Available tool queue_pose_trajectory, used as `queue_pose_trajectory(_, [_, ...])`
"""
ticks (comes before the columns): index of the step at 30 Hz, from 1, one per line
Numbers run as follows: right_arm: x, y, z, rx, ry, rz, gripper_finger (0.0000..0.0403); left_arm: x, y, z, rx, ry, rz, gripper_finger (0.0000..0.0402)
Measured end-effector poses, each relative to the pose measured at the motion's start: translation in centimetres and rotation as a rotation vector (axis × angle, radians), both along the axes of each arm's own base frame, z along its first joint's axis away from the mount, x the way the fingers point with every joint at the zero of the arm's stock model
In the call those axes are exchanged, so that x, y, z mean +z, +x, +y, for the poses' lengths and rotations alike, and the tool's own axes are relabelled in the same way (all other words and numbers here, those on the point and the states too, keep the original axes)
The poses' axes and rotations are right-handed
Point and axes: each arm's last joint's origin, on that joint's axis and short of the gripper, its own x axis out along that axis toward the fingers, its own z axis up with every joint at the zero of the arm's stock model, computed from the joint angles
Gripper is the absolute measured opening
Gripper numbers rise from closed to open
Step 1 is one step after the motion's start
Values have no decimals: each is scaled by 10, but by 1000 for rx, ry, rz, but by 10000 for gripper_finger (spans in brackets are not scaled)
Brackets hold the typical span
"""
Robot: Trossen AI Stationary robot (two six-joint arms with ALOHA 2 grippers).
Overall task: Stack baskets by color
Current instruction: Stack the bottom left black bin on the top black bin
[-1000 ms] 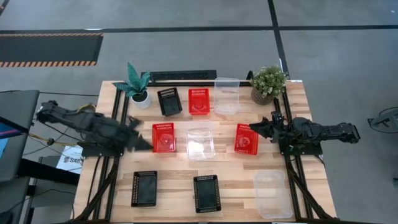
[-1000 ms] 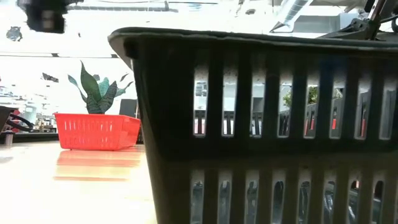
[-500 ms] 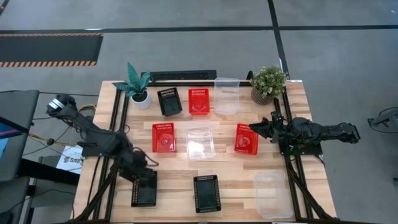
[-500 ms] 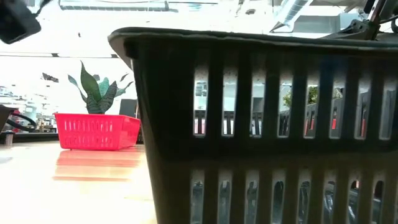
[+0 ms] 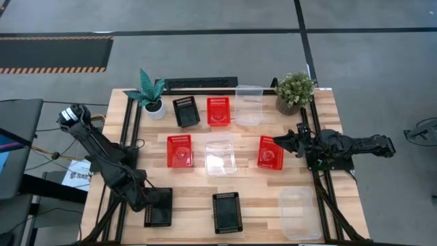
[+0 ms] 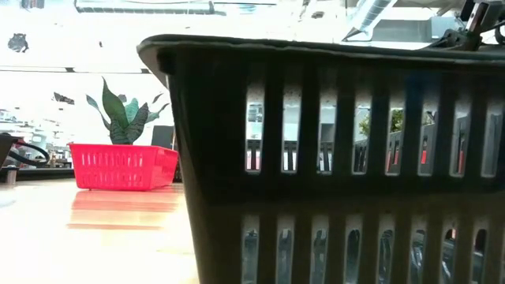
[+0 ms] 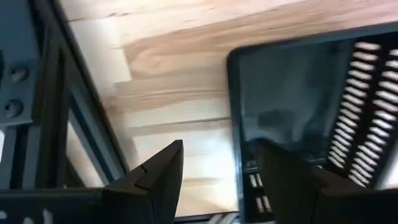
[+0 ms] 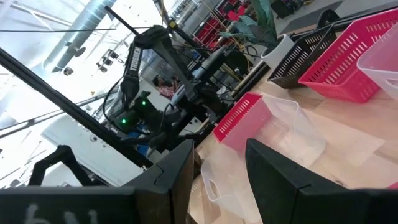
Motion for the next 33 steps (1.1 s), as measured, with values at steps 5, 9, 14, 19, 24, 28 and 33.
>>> queue_pose_trajectory(5, [0,0,0,0,0,0,169,-5,5,-5,8,30,-60,187])
queue_pose_trajectory(9, [0,0,0,1,3,0,169,-11,8,-8,5,53,-42,187])
queue_pose_trajectory(14, [0,0,0,1,3,0,169,-25,13,-16,-15,45,24,187])
queue_pose_trajectory(19, [0,0,0,1,2,0,169,-35,21,-23,-15,39,2,178])
queue_pose_trajectory(24, [0,0,0,1,2,0,169,-36,22,-24,-2,34,-8,114])
queue_pose_trajectory(28, [0,0,0,0,1,1,169,-35,23,-24,-2,21,-11,30])
queue_pose_trajectory(33, [0,0,0,0,1,2,169,-35,27,-24,46,13,-35,4])
